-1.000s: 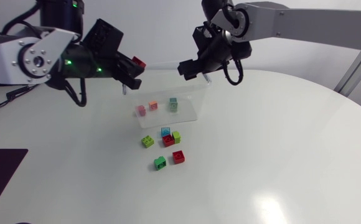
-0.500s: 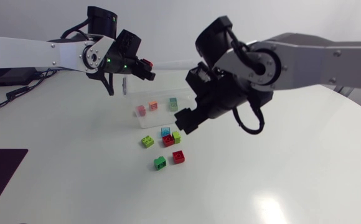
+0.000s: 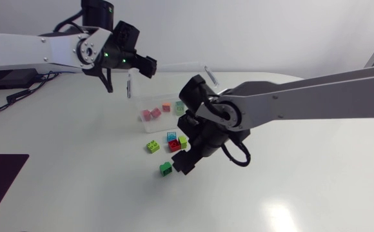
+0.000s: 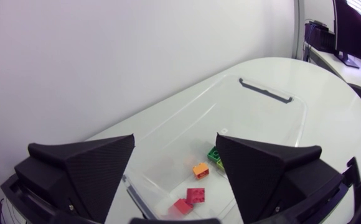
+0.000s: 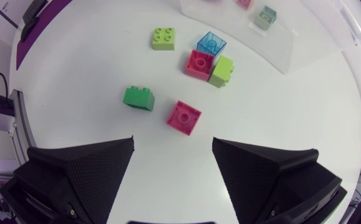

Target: Place the duplo bricks in the container

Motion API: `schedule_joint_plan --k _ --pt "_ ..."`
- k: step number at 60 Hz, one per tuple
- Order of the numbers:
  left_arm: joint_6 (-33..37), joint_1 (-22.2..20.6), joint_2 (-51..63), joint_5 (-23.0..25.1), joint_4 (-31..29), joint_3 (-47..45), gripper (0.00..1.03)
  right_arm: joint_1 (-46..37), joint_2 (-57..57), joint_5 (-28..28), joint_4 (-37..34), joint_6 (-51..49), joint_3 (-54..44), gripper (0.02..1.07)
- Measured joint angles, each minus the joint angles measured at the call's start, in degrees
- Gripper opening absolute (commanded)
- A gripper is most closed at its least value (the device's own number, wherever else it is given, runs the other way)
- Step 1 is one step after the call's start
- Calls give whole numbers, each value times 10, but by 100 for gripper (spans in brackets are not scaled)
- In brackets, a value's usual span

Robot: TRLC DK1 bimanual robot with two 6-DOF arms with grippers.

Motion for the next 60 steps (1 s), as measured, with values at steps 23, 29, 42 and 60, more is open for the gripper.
schedule_joint_plan --k 23,29,42,60 --pt "-3 19 -263 1 -86 -136 98 6 106 5 -49 38 96 93" --pt "-1 18 -310 3 -112 -177 98 6 130 6 -63 47 115 93" --pt "16 6 -388 3 -142 -256 98 -2 160 6 -79 57 123 86" --pt "55 -29 -423 2 -231 -288 98 -13 189 6 -111 59 176 68"
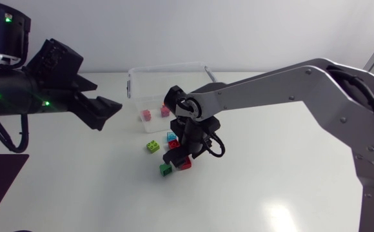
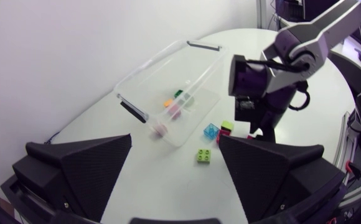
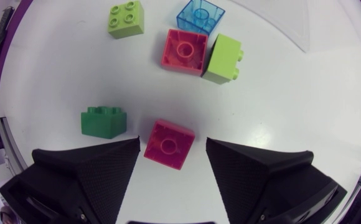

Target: Place the duplo bricks in the container

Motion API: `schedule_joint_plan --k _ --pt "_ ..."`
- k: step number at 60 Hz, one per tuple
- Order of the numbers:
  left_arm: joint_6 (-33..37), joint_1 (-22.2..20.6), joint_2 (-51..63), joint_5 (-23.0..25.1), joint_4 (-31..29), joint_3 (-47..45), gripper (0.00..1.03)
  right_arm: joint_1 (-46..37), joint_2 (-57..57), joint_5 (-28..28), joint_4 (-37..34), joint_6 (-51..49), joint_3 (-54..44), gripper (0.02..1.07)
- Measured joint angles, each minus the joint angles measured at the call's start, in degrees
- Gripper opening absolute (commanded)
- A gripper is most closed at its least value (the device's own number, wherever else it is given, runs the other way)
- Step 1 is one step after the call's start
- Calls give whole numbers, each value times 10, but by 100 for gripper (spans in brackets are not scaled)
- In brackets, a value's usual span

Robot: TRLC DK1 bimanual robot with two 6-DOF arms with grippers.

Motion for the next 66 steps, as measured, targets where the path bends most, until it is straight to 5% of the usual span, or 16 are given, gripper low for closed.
schedule_joint_plan --k 23,35,66 --pt "35 -106 8 0 -47 -72 98 -18 34 -17 -17 0 31 34" --pt "37 -149 93 0 -24 -84 98 -28 29 -19 -18 0 28 34" --pt "39 -179 292 0 53 -60 98 -82 -148 -19 -28 0 -12 34"
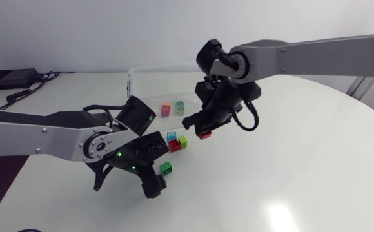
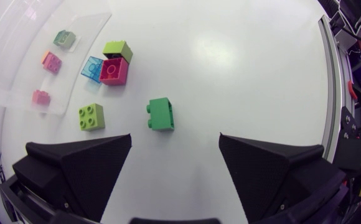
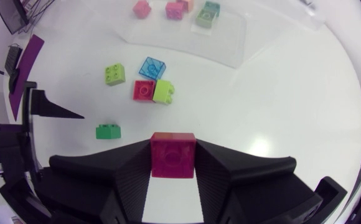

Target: Place the duplo bricks in the container

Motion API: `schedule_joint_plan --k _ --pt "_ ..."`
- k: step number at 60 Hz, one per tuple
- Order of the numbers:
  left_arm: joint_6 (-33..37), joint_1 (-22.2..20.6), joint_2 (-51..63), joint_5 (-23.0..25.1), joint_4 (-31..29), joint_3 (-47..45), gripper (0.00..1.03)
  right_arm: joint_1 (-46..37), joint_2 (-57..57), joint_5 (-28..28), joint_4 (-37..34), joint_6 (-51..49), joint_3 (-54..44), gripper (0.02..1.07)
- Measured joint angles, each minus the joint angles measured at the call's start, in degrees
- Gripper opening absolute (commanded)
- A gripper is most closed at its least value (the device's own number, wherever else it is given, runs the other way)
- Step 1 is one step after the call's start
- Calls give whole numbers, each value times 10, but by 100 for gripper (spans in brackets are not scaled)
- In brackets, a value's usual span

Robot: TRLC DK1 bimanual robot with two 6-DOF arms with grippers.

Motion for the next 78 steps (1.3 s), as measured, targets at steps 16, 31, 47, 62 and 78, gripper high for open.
schedule_joint_plan --k 16,31,47,62,78 --pt "0 -6 49 0 17 23 97 -13 -64 0 -23 0 23 34" --pt "0 -6 75 0 24 28 77 -14 -74 2 -25 0 81 34" --pt "0 -6 107 15 43 37 31 -14 -62 2 -23 2 163 34" --pt "1 -6 96 35 45 29 29 -23 11 4 6 2 218 34" --pt "8 15 -30 49 33 8 29 -60 96 4 8 2 283 34"
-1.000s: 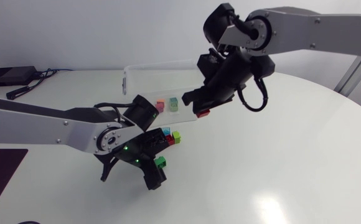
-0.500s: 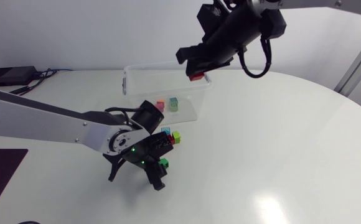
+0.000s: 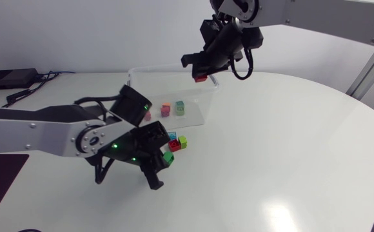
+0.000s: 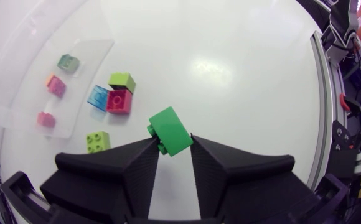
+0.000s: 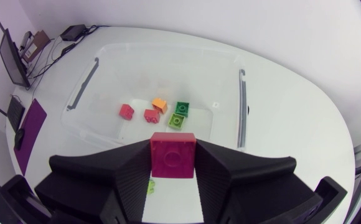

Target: Place the duplo bricks in the container

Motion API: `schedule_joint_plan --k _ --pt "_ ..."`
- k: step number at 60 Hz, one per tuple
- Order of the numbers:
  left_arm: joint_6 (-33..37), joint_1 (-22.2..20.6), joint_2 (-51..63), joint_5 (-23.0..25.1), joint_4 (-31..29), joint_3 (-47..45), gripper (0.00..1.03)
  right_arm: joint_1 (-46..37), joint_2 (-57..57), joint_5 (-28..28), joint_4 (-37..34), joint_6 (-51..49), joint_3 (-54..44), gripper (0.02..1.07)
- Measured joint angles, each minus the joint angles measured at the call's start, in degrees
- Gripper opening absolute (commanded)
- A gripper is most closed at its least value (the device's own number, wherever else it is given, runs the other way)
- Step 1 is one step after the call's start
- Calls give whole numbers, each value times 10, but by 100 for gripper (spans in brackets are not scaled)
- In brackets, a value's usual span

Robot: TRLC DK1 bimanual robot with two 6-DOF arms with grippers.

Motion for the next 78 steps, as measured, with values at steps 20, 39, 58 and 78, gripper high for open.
schedule_joint_plan --k 20,39,58,78 --pt "0 56 -98 3 -27 19 29 -7 69 0 2 0 73 45" --pt "-18 123 -114 8 65 74 29 -14 92 14 2 0 89 87" --pt "-68 152 2 -4 187 164 29 -9 -15 29 45 -4 -42 88" --pt "-94 153 130 -38 230 242 31 29 -196 30 101 -10 -270 88"
